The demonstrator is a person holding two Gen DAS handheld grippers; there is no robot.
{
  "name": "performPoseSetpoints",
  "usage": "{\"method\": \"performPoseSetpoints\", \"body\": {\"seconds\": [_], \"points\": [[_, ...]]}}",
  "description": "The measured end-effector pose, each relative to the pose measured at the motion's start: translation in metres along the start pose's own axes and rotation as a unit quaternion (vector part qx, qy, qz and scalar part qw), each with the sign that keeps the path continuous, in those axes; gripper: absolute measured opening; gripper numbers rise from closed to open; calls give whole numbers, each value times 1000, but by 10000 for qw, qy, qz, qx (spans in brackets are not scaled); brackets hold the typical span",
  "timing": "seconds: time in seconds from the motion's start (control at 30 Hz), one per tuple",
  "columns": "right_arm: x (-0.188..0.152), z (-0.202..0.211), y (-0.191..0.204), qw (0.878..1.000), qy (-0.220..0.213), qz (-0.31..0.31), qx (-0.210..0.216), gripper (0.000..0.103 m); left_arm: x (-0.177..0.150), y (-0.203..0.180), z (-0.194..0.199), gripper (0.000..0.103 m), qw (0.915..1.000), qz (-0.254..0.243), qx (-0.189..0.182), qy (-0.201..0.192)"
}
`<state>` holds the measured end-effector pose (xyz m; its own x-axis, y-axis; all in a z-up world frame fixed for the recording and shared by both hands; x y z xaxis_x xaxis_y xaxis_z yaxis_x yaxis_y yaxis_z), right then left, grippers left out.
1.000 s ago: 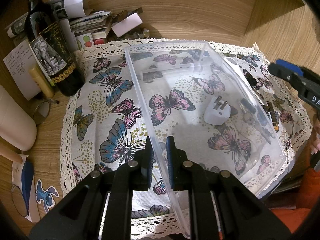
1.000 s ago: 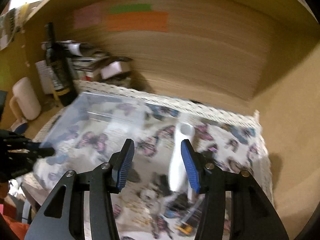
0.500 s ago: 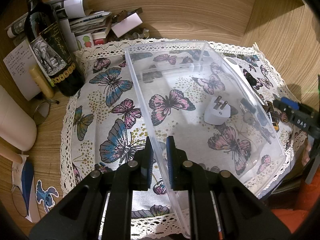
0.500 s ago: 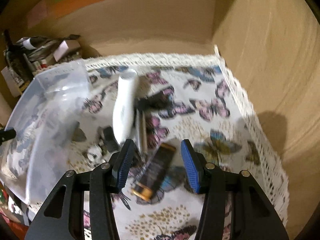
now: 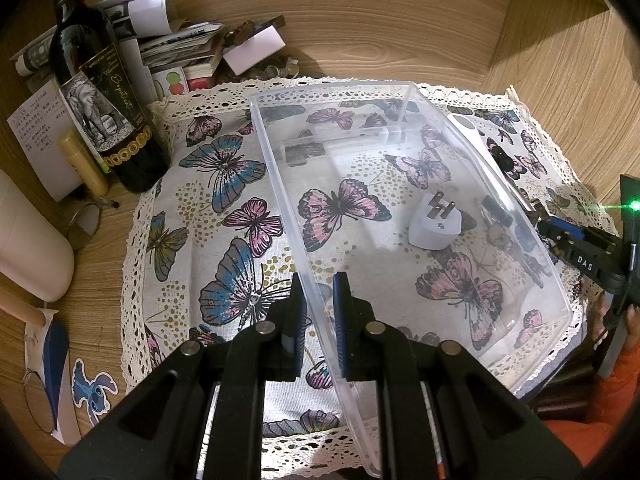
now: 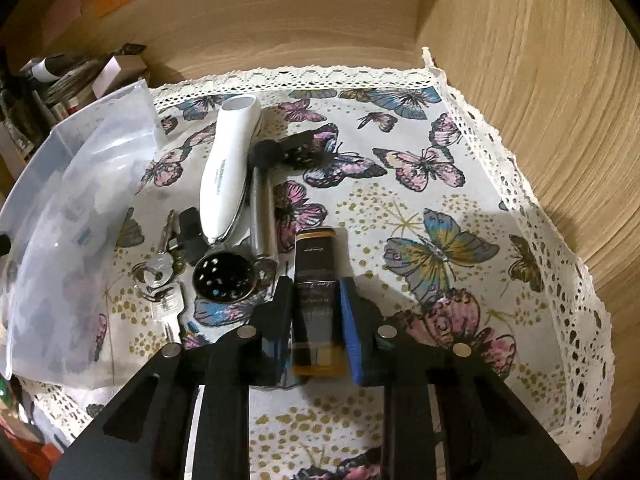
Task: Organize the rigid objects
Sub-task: 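Grasp the black-and-gold cylindrical tube with the right gripper, then lift the tube and move it over the clear box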
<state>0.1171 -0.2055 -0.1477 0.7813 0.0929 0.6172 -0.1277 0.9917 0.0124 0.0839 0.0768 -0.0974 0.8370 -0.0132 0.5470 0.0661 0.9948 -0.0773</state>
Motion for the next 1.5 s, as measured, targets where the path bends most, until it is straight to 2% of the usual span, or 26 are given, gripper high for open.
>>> {"method": "performPoseSetpoints", "body": {"seconds": [0.2,0.47,0.67,0.9,1.2,1.5], "points": [[5,8,-5,9998,-184,-63,-19,21,0,0,0,13,10000,-2,4,3],[26,38,9,9972,-717,165,97,21,0,0,0,13,10000,-1,3,2],[44,57,35,9922,-1089,531,285,21,0,0,0,13,10000,-1,1,0],[60,71,72,9831,-1398,957,695,21,0,-1,0,13,10000,1,3,-1],[67,76,116,9709,-1507,1358,1272,21,0,-1,0,13,10000,-1,2,-2],[58,62,156,9619,-1162,1952,1520,21,0,-3,0,14,10000,-2,-8,-12]]}}
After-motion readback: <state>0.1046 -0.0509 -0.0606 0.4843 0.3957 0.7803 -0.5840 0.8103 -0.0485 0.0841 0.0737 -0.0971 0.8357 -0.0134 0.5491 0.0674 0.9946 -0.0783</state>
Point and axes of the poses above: each gripper's, at about its wrist camera, not at the fingertips, and z roughly against the way its jaws point, y to its left, x to its top, the point moved 1 cm from there along -z, roughly the way its jaws point, and after that the axes turned 2 degrees about -x, right-handed, at the moved point
